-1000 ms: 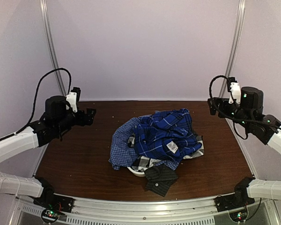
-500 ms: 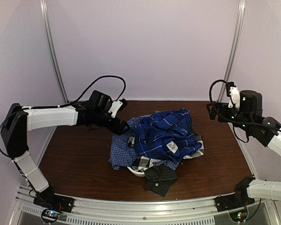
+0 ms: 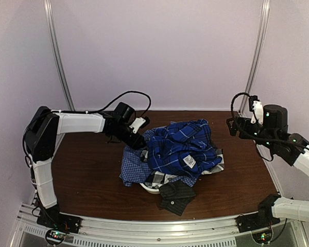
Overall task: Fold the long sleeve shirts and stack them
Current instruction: Move the bin to the corner of the board.
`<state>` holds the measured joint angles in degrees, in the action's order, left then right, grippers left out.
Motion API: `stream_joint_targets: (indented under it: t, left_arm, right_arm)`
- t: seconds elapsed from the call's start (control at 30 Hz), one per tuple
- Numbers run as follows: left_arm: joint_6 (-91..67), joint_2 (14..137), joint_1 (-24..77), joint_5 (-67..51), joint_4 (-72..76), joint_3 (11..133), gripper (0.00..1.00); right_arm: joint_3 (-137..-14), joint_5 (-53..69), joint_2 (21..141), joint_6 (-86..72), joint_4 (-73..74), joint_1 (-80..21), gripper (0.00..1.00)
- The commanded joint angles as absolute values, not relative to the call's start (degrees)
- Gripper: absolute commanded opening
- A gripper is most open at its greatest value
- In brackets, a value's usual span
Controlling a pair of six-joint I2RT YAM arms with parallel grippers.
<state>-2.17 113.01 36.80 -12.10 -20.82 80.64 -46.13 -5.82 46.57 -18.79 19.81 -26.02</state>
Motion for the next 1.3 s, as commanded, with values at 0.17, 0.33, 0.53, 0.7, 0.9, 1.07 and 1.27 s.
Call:
stream_joint_targets:
  t: [0.17, 0.33, 0.53, 0.7, 0.9, 1.07, 1.27]
  left_arm:
    - [-5.0, 110.0, 35.4, -3.6, -20.8, 80.6, 0.14]
    - [-8.6, 104.8, 31.1, 1.1, -21.4, 74.4, 0.0]
    - [-10.3, 98.9, 22.7, 5.3, -24.2, 68.7, 0.0]
    - [-11.3, 95.1, 11.8, 8.7, -25.8, 65.9, 0.0]
    - [-8.0, 94.6, 2.0, 10.8, -24.2, 65.8, 0.0]
    - [-4.0, 96.5, -5.2, 10.7, -23.5, 68.6, 0.0]
    - [1.2, 102.4, -9.8, 11.6, -19.9, 73.6, 0.0]
  right_arm:
    - [-45.0, -5.3, 46.8, -20.3, 19.2, -26.5, 1.0]
    - [-44.0, -5.2, 47.1, -20.2, 18.0, -26.5, 1.0]
    - [-43.4, -4.3, 48.6, -20.2, 16.7, -26.5, 1.0]
    - [-43.1, -2.6, 49.3, -20.1, 15.0, -26.5, 1.0]
    - [-43.9, -0.5, 51.9, -19.8, 13.8, -26.5, 1.0]
    - [-44.5, 1.2, 53.6, -19.9, 12.8, -26.5, 1.0]
    - [-45.2, 3.4, 54.9, -20.2, 12.1, -26.5, 1.0]
